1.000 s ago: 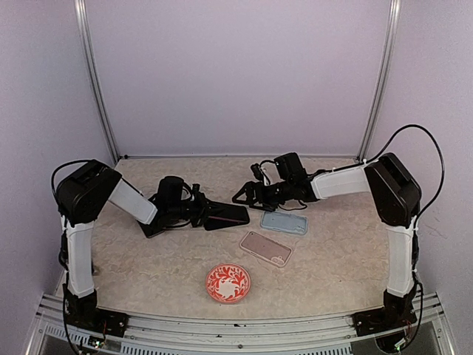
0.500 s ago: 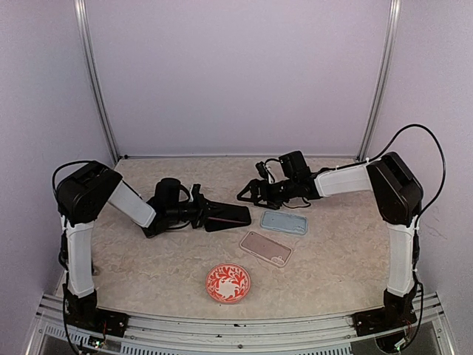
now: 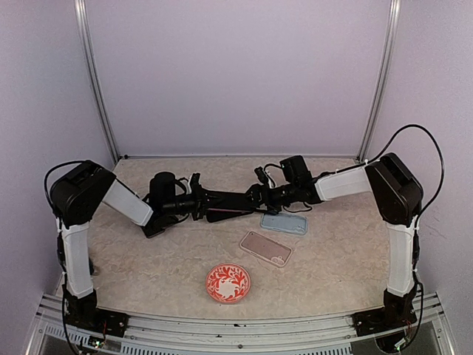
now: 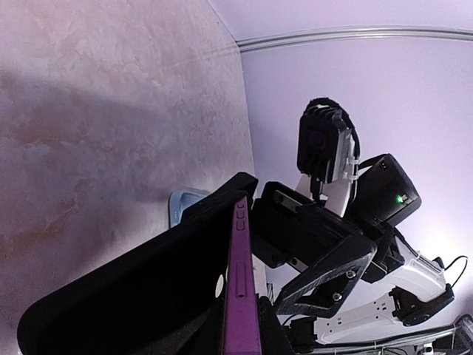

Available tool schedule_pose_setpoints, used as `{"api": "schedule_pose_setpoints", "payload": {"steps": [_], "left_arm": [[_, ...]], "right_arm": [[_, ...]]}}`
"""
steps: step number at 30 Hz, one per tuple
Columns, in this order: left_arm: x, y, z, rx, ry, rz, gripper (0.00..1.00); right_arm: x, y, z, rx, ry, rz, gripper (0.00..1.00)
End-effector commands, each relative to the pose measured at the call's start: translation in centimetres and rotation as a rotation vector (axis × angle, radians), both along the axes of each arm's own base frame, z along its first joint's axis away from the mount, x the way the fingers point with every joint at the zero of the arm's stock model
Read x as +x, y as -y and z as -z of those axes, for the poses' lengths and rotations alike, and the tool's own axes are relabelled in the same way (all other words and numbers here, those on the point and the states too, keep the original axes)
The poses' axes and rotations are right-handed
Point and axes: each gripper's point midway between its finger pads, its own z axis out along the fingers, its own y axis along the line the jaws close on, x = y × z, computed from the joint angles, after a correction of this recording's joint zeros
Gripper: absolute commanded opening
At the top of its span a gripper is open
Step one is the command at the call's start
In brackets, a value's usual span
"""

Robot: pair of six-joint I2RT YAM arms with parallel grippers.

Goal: Put the phone into the phone case
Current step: Install the phone into the phone case, then pass from the left arm to the right

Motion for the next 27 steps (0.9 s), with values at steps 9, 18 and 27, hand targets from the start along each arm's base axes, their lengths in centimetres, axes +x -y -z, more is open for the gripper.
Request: {"api": "schedule_pose_setpoints", "payload": {"steps": [9, 18, 27], "left_arm": [[-1.0, 1.2, -5.9, -0.102, 0.16, 0.064, 0.0], [-1.1, 1.5, -5.8, -0.101, 0.158, 0.068, 0.0], [-1.1, 2.0, -6.1, -0.101, 0.167, 0.078, 0.0]], "right_arm": [[-2.1, -1.8, -4.3, 0.184, 0.038, -0.139, 0.85], [-2.9, -2.4, -5.2, 0.233, 0.032, -0.182, 0.74], [-3.3, -3.2, -5.1, 0.241, 0.016, -0.2, 0.59]]}}
